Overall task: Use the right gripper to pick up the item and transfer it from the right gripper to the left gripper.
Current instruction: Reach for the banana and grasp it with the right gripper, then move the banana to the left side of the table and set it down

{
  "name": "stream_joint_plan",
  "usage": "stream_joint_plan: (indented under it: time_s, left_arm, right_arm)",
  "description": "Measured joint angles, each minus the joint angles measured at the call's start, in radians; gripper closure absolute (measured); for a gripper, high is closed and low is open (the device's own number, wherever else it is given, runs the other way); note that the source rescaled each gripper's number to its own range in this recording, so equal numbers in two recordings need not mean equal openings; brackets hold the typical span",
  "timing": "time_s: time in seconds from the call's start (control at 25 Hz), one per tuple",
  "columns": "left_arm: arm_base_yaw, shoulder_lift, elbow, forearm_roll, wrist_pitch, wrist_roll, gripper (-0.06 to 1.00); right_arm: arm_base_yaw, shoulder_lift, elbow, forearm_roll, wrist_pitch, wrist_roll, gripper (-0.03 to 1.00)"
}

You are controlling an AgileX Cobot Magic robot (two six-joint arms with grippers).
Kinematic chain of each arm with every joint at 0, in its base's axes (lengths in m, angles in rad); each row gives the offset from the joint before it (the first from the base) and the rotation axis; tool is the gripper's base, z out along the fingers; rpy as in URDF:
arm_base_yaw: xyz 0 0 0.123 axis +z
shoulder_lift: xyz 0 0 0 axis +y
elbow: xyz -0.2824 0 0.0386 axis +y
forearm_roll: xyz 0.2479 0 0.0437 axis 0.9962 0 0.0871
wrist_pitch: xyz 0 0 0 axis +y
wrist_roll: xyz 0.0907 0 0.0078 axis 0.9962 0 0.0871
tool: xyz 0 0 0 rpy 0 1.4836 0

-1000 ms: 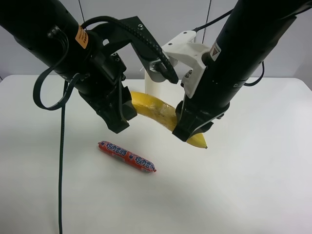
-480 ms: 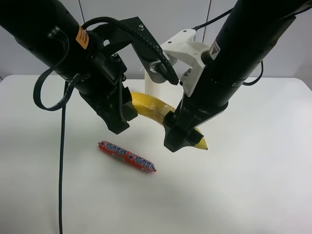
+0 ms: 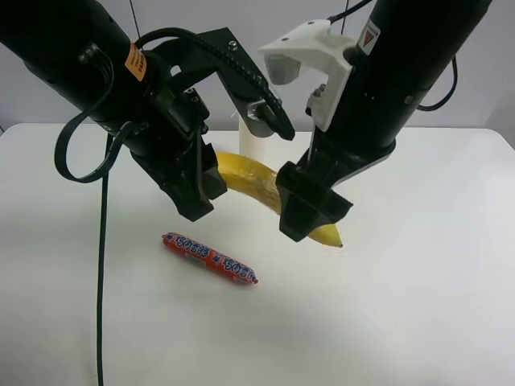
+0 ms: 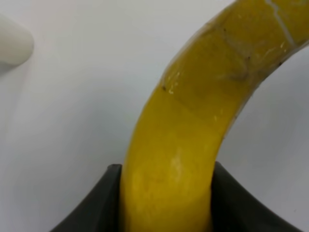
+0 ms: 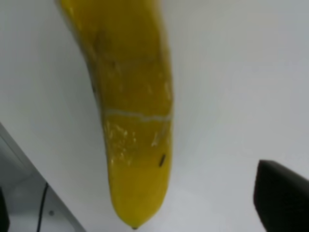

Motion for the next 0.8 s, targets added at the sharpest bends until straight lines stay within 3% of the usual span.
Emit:
stream_joint_plan:
  time_s: [0.52, 0.8]
  left_arm:
    - [0.0, 0.0, 0.0, 0.0, 0.002, 0.0, 0.92]
    - [0.0, 0.0, 0.0, 0.0, 0.002, 0.0, 0.92]
  right_arm:
    - [0.0, -0.247, 0.003, -0.001, 0.009, 0.087, -0.03]
    - [0.0, -0.468, 0.188, -0.019, 0.011, 0.108, -0.03]
